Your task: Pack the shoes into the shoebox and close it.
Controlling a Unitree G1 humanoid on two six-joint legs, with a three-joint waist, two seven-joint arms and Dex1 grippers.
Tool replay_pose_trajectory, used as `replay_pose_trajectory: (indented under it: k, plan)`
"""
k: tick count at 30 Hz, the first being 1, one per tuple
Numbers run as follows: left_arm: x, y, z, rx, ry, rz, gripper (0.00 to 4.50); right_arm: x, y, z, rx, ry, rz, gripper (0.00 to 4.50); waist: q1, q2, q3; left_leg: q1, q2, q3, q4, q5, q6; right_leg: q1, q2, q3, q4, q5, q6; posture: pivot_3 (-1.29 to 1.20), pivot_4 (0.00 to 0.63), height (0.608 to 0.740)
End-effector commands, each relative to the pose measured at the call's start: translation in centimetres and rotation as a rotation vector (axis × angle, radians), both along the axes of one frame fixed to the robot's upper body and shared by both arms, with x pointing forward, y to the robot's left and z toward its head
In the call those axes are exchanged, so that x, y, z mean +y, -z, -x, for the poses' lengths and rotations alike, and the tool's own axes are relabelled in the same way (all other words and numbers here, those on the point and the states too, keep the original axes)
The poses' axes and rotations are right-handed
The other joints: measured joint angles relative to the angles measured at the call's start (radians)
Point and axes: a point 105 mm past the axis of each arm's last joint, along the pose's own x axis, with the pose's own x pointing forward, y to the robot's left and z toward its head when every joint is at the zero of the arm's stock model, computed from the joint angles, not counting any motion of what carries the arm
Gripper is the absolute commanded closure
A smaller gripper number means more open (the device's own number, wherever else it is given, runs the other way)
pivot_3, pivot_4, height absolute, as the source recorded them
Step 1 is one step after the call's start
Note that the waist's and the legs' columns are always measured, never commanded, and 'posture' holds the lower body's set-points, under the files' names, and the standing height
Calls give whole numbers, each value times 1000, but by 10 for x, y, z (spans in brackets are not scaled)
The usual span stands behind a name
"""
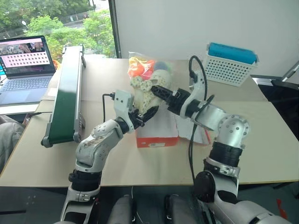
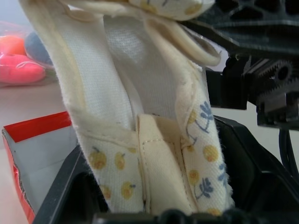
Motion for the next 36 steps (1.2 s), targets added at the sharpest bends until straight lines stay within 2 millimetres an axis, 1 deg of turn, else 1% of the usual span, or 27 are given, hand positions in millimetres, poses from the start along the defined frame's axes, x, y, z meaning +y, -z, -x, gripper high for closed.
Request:
replay_pose_trajectory:
  k: [1, 4, 6, 7, 9, 12, 14, 16, 18, 21, 23, 24, 25, 26, 28, 29, 34, 36]
  plan:
    - [-10, -21, 7, -77, 48, 20, 1702, -7, -18, -2, -55, 35, -52, 0, -1, 0, 0, -1, 0, 0, 0, 0, 0, -1, 0, 0, 0, 0, 0, 0, 150, 699]
    - [-10, -20, 6, -76, 45, 18, 1711, -10, -22, -1, -77, 59, -67, 738, -1, 0, 0, -2, 0, 0, 0, 0, 0, -2, 0, 0, 0, 0, 0, 0, 150, 699]
    - [-9, -20, 5, -76, 39, 15, 1711, -9, -24, 1, -87, 61, -72, 1375, -1, 0, 0, -2, 0, 0, 0, 0, 0, -2, 0, 0, 1, 0, 0, 0, 150, 699]
    - [-9, -20, 5, -75, 37, 14, 1711, -8, -25, 2, -91, 56, -93, 1792, -1, 0, 0, -2, 0, 0, 0, 0, 0, -2, 0, 0, 1, 0, 0, 0, 150, 699]
    - [-9, -20, 4, -76, 34, 9, 1711, -5, -29, 4, -98, 45, -124, 2473, -1, 0, 0, -2, 0, 0, 0, 0, 0, -2, 0, 0, 1, 0, 0, 0, 150, 699]
    - [-8, -18, 2, -61, 25, 10, 1711, 2, -31, 8, -116, 16, -113, 3453, -1, 0, 0, -2, 0, 0, 0, 0, 0, -2, 0, 0, 1, 0, 0, 0, 150, 699]
    - [-8, -17, 2, -58, 25, 12, 1711, 4, -31, 10, -122, 9, -106, 3864, -1, 0, 0, -2, 0, 0, 0, 0, 0, -2, 0, 0, 0, 0, 0, 0, 150, 699]
    - [-7, -14, 0, -59, 13, -21, 1711, 7, -34, 15, -144, -14, -119, 4003, 0, 0, 0, -2, 0, 0, 0, 0, 0, -2, 0, 0, 0, 0, 0, 0, 150, 699]
    - [-6, -11, -2, -79, -1, -71, 1711, 9, -36, 17, -161, -25, -117, 4003, 0, 0, 0, -2, 0, 0, 0, 0, 0, -2, 0, 0, 0, 0, 0, 0, 150, 699]
    - [-7, -9, -1, -119, 1, -117, 1711, 10, -35, 16, -167, -15, -104, 4003, -1, 1, 0, -2, 0, 0, 0, 0, 0, -2, 0, 1, 0, 0, 0, 0, 150, 699]
    - [-9, -8, 3, -134, 25, -135, 844, 7, -35, 14, -170, 17, -99, 4010, -1, 1, 1, -2, 0, 0, 0, 0, 0, -3, 0, 1, 0, 0, 0, 0, 150, 699]
    - [-10, -7, 4, -139, 30, -144, 601, 6, -35, 12, -172, 29, -97, 4010, -2, 1, 1, -2, 0, 0, 0, 0, 0, -3, 0, 1, 1, 0, 0, 0, 150, 699]
    - [-9, -5, 6, -149, 27, -179, 139, -2, -36, 5, -168, 85, -94, 4010, -4, 1, 1, -2, 0, 0, 0, 0, 0, -4, 1, 1, 1, 0, 0, 0, 150, 699]
    - [-7, -3, 7, -155, 29, -202, 35, -11, -37, -1, -162, 140, -82, 4010, -4, 1, 1, -3, 0, 0, 0, 0, 0, -4, 1, 1, 1, 0, 0, 0, 150, 699]
    - [1, 5, 11, -185, 37, -288, 35, -33, -37, -16, -132, 242, -47, 4010, -5, 1, 1, -3, 0, 1, 0, 0, 0, -5, 1, 2, 1, 0, 0, 0, 150, 699]
    - [4, 8, 13, -199, 44, -323, 35, -38, -37, -21, -119, 264, -32, 4010, -5, 2, 1, -3, 0, 1, 0, 0, 0, -5, 1, 2, 2, 0, 0, 0, 150, 699]
    - [19, 21, 17, -185, 66, -382, 35, -47, -21, -35, -8, 249, 174, 4010, 0, 3, 2, -8, 0, 2, 0, 1, -1, -11, 1, 3, 2, 0, 0, 0, 150, 699]
    - [24, 25, 17, -185, 65, -402, 35, -48, -15, -37, 50, 198, 260, 4010, -3, 3, 2, -9, 0, 3, 0, 1, -1, -12, 1, 3, 2, 0, 0, 0, 150, 699]
